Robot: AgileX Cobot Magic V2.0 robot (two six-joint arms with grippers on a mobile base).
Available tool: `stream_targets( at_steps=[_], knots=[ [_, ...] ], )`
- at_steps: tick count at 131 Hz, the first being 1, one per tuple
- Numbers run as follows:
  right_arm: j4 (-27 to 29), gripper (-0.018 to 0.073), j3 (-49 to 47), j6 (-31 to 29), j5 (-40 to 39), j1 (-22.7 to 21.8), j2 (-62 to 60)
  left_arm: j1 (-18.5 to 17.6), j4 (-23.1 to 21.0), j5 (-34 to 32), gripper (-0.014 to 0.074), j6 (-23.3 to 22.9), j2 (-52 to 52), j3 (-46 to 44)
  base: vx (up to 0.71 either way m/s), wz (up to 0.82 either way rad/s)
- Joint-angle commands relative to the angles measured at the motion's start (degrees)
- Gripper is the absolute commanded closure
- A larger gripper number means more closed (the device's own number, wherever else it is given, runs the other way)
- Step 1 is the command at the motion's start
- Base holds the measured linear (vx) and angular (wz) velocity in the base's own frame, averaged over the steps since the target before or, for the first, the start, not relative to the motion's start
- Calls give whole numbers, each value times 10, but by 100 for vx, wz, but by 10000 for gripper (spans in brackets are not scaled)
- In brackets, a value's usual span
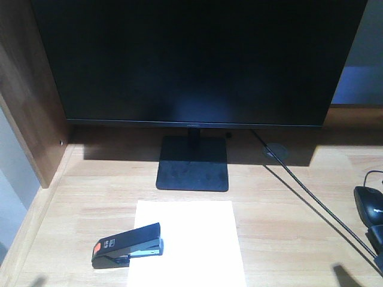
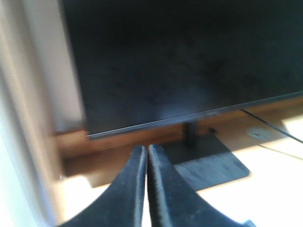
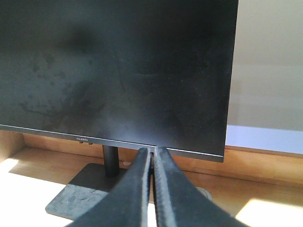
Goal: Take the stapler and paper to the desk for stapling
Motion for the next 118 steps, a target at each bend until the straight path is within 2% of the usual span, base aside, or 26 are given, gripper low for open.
stream_targets(
  at_steps=[1, 15, 44, 55, 71, 91, 118],
  knots=[
    [-9, 566, -17, -5, -1, -1, 4, 26, -6, -52, 603, -7, -23, 5, 0, 0],
    [-9, 566, -17, -5, -1, -1, 4, 60, -9, -73, 603, -7, -74, 52, 0, 0],
    [-9, 566, -17, -5, -1, -1, 4, 125, -23, -68, 603, -7, -192, 144, 0, 0],
    [-9, 566, -17, -5, -1, -1, 5, 141, -41, -76, 603, -7, -189, 171, 0, 0],
    [-9, 566, -17, -5, -1, -1, 5, 144, -48, -100, 603, -7, -190, 218, 0, 0],
    [-9, 566, -17, -5, -1, -1, 5, 144, -45, -210, 603, -7, -190, 281, 0, 0],
    [-9, 566, -17, -5, -1, -1, 5, 144, -31, -200, 603, -7, -190, 278, 0, 0]
  ],
)
